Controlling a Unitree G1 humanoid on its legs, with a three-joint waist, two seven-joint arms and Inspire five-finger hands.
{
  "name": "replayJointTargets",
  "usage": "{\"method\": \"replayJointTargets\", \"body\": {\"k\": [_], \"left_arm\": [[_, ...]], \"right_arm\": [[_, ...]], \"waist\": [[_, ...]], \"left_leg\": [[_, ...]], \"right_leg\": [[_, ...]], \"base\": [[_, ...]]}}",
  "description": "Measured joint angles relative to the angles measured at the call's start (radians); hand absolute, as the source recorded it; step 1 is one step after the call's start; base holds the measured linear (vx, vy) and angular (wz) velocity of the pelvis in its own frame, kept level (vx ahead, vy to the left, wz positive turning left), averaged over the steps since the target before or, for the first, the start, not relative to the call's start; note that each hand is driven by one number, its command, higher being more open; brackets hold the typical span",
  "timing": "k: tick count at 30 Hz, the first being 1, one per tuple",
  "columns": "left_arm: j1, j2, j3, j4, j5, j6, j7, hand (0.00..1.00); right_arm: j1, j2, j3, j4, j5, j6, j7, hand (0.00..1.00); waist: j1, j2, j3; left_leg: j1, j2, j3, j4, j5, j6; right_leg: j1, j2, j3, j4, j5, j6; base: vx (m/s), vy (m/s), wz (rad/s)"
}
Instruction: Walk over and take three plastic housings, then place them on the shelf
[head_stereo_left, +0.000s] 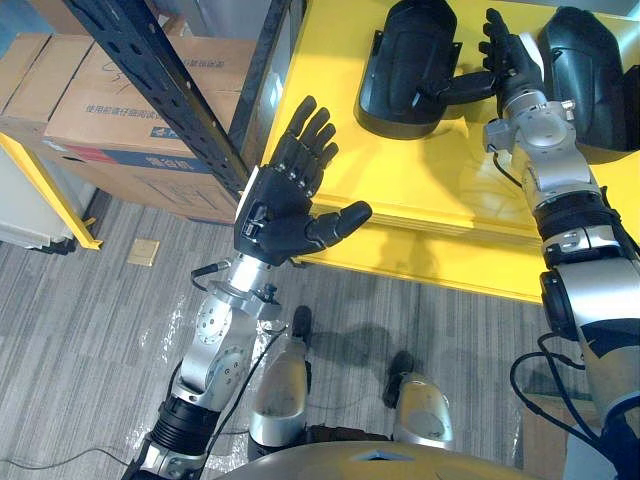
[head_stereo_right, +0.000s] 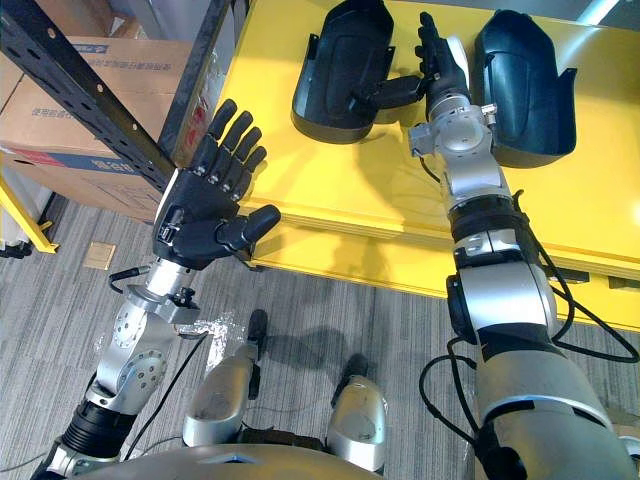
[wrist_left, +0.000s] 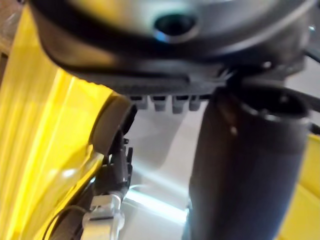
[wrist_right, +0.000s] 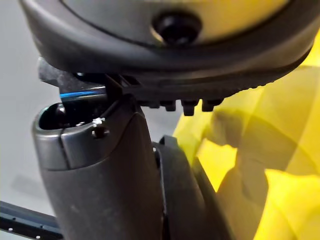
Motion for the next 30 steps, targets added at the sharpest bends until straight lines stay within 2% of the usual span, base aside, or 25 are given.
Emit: {"method": "replayJointTargets", "body": {"k": [5,9,26,30], "left_arm": [[0.019,-0.001,0.000,0.000,0.000,-0.001,0.005,1.00],[0.030,-0.002,0.002,0.000,0.000,-0.002,0.005,1.00],[0.030,-0.002,0.005,0.000,0.000,-0.003,0.003,1.00],[0.030,-0.002,0.005,0.000,-0.001,-0.003,0.003,1.00]], "right_arm": [[-0.029,-0.001,0.003,0.019,0.002,0.000,0.017,1.00],[-0.060,-0.002,0.021,0.038,0.003,0.000,0.031,1.00],[-0.114,-0.006,0.060,0.066,0.002,-0.002,0.058,1.00],[-0.127,-0.037,0.061,0.066,0.003,-0.002,0.082,1.00]], "waist": [[-0.001,0.007,-0.002],[0.003,0.029,-0.002],[0.003,0.030,-0.002],[0.006,0.030,-0.002]], "left_leg": [[-0.003,-0.012,-0.014,0.001,0.001,0.001],[-0.011,-0.016,-0.023,0.002,0.002,0.001],[-0.013,-0.021,-0.030,0.003,0.003,0.001],[-0.012,-0.021,-0.030,0.004,0.003,0.001]], "right_leg": [[-0.009,-0.017,-0.010,0.036,-0.024,0.000],[-0.016,-0.022,-0.018,0.049,-0.031,0.001],[-0.022,-0.029,-0.021,0.069,-0.044,0.001],[-0.019,-0.029,-0.022,0.068,-0.044,0.001]], "base": [[0.00,-0.024,0.10],[0.00,-0.033,0.07],[0.00,-0.016,0.01],[0.00,-0.016,0.00]]}}
